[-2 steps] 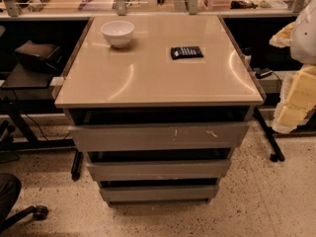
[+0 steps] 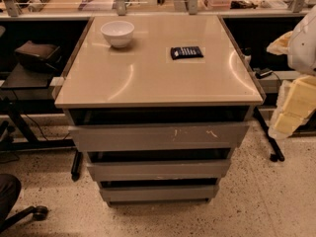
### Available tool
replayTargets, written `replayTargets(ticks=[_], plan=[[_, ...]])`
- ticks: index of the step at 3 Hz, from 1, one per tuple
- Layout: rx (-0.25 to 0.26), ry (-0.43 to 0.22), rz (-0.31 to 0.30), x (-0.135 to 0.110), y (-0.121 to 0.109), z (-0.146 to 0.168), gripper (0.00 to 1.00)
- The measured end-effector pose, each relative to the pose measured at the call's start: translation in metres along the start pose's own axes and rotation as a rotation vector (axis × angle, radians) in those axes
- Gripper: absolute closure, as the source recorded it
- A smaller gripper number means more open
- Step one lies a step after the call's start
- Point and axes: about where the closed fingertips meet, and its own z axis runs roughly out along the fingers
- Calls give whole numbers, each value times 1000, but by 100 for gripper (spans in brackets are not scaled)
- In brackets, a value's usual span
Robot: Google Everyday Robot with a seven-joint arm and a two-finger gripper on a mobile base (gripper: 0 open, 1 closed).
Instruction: Open middle drawer
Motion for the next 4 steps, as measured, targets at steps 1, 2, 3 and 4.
replayTargets(ticks=[1,2,3,4], plan=[[-63,-82,-4,-6,24,49,0],[-159,-189,12,-24,64,125,0],[-297,-274,26,-42,119,204,0],[-452,-336,35,-59,172,280,0]])
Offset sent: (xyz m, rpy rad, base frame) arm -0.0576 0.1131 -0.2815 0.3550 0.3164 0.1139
